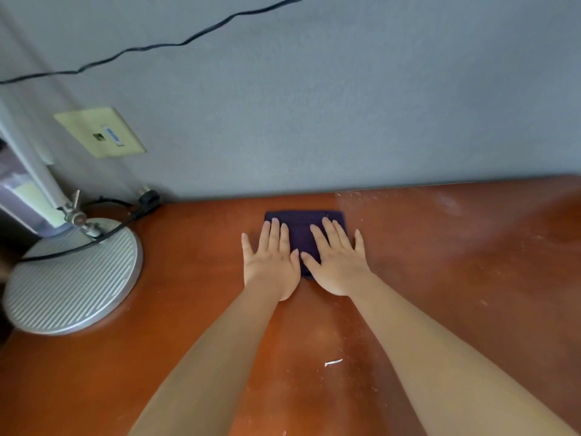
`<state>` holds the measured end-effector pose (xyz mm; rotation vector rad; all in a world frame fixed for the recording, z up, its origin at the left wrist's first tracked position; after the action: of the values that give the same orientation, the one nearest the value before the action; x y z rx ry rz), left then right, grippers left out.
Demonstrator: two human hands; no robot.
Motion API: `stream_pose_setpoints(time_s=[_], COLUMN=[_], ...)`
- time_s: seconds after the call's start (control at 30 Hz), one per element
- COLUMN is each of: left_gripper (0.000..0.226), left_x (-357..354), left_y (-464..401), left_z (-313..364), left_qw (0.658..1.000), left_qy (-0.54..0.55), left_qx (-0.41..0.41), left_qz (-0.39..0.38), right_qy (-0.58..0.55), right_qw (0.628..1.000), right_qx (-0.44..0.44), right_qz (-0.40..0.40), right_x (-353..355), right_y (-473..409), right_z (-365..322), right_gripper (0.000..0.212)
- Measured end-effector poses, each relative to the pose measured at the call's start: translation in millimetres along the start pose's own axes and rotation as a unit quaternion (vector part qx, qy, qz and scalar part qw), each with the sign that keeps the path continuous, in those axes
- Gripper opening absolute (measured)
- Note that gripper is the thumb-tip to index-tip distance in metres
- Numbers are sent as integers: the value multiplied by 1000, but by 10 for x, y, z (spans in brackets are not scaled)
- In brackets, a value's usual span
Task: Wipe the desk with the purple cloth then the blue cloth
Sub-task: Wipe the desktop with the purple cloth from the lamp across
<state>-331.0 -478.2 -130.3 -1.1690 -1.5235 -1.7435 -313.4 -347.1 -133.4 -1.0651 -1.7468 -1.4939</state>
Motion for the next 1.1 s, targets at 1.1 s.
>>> stream_pose_setpoints(time_s=[1.1], left_gripper=[58], left_x=[-120], left_y=[177], left_z=[199], left_qw=[1000], left_qy=[26], left_qx=[-1], left_qz=[-16], right_qy=[2], right_qw=[1000], right_qx=[10], right_qz=[-21], right_x=[-89], right_y=[190], right_z=[191], right_gripper=[67])
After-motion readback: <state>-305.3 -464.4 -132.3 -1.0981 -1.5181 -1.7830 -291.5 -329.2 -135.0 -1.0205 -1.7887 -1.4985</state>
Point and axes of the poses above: each hand's wrist, its own y-axis away from the middle knuckle, its own x-axis out of the back of the hand, z = x × y, the point moved 3 cm from there along -y, towards the middle knuckle, and after that the axes turned 11 degrees about -z, right-handed, at the moved point
